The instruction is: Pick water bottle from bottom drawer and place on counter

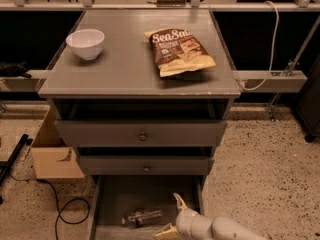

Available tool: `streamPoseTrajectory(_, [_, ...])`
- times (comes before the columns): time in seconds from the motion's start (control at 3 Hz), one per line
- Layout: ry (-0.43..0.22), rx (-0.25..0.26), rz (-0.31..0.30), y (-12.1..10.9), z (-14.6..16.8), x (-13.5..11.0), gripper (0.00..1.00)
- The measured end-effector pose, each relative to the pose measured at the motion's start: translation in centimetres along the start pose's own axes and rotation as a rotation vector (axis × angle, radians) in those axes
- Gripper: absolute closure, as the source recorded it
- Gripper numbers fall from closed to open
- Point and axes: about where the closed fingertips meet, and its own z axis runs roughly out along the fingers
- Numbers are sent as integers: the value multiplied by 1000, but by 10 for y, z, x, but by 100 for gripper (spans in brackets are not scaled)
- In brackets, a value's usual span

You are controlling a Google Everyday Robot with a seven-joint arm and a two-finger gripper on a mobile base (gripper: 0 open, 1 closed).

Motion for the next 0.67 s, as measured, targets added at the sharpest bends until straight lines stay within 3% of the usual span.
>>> streamPoseTrajectory(0.33, [82,7,-53,-27,39,3,0])
streamPoseTrajectory(0.67, [128,9,-98,-40,65,8,0])
